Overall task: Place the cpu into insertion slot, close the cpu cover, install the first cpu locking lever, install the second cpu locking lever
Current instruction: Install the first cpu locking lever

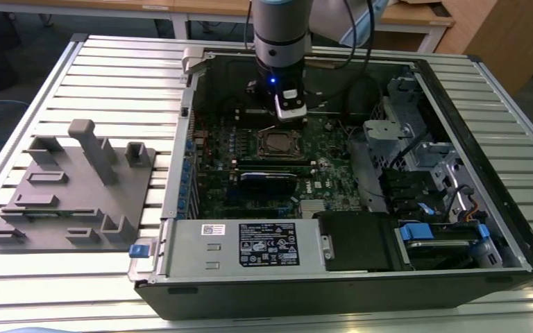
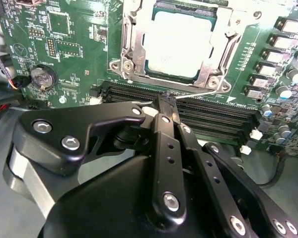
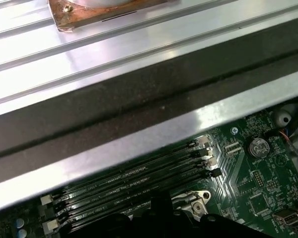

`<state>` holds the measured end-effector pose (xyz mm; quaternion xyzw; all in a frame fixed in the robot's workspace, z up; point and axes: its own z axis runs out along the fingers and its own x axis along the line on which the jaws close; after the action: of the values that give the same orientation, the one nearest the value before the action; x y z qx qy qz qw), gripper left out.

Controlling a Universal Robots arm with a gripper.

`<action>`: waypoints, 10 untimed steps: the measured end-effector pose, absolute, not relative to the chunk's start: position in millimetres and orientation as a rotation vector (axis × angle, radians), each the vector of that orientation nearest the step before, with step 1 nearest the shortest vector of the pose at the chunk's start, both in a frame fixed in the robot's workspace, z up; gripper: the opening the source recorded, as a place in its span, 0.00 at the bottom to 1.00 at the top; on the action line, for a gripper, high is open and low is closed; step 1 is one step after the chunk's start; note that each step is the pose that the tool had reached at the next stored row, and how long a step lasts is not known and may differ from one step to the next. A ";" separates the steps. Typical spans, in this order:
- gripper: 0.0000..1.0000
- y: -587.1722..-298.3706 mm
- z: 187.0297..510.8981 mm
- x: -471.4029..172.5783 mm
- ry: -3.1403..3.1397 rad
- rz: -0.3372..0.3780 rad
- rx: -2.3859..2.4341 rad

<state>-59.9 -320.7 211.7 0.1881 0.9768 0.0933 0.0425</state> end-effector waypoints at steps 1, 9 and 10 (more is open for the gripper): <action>0.10 -319.7 211.4 -59.9 2.987 0.282 0.579; 0.10 -313.5 210.2 -59.9 2.982 0.254 0.594; 0.10 -313.3 210.0 -59.9 2.982 0.250 0.596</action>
<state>-59.9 -313.3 210.0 0.1951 0.9763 0.0818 0.0454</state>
